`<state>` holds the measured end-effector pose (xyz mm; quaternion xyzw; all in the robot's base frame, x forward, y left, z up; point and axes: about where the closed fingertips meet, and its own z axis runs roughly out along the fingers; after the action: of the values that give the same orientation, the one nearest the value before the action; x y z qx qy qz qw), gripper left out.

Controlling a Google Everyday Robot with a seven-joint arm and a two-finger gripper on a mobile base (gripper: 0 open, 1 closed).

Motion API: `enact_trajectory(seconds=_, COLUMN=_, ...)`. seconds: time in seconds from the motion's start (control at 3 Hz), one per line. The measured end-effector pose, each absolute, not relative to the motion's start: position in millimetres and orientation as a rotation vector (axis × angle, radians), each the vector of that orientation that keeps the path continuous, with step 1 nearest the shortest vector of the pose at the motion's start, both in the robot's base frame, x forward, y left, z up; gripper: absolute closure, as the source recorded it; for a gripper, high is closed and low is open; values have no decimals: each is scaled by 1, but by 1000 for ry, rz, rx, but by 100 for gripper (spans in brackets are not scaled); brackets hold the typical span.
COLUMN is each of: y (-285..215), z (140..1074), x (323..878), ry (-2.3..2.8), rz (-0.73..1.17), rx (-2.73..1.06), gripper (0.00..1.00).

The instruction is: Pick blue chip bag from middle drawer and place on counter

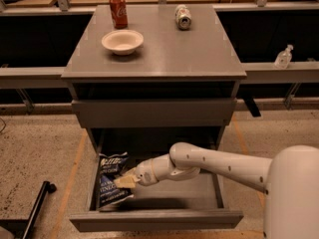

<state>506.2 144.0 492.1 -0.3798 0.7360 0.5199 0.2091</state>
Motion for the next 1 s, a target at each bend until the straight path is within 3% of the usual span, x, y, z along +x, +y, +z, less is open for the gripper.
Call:
enact_trajectory(seconds=0.67, y=62, z=646, x=479, ry=1907, rz=1125, rx=-1178, gripper=100)
enact_trajectory(seconds=1.0, y=19, z=713, x=492, ry=1872, rz=977, rx=-1231, gripper=100)
